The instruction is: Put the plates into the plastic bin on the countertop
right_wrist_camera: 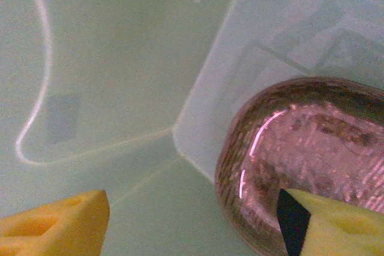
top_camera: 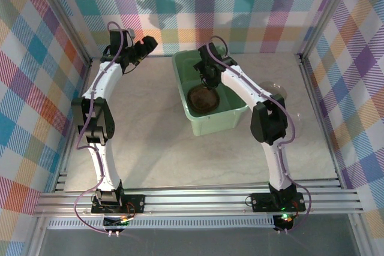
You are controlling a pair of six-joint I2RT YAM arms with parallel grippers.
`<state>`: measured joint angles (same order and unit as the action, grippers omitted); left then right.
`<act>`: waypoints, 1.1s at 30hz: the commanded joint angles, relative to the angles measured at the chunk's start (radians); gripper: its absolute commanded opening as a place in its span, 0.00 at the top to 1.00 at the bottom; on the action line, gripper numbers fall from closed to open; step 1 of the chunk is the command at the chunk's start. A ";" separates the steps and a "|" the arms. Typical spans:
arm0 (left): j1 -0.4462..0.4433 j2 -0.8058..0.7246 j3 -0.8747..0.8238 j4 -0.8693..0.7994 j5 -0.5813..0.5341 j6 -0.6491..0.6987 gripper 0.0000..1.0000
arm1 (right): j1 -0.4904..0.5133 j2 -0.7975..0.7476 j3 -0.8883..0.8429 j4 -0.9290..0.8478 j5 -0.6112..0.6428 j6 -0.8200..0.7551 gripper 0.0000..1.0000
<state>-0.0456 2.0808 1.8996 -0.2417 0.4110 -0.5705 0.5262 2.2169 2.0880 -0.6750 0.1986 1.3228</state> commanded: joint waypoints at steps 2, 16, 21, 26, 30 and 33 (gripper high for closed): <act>-0.004 0.010 0.039 0.005 0.025 0.023 0.13 | -0.014 0.006 0.096 0.016 -0.009 -0.184 0.28; -0.036 -0.012 0.034 -0.013 0.077 0.063 0.14 | -0.066 -0.173 0.112 -0.023 0.071 -0.484 0.32; -0.077 -0.037 -0.009 -0.003 0.076 0.105 0.14 | -0.136 -0.357 -0.102 0.036 0.060 -0.515 0.33; -0.101 -0.073 -0.074 0.038 0.088 0.104 0.14 | -0.223 -0.532 -0.282 0.040 0.014 -0.564 0.32; -0.129 -0.085 -0.090 0.043 0.098 0.106 0.14 | -0.347 -0.649 -0.438 -0.061 -0.058 -0.574 0.31; -0.145 -0.094 -0.089 0.034 0.098 0.114 0.14 | -0.455 -0.748 -0.590 -0.094 -0.108 -0.619 0.29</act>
<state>-0.1741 2.0613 1.8168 -0.2337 0.4831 -0.4881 0.1463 1.5311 1.6062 -0.6827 0.1600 0.7650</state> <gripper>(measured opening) 0.862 0.704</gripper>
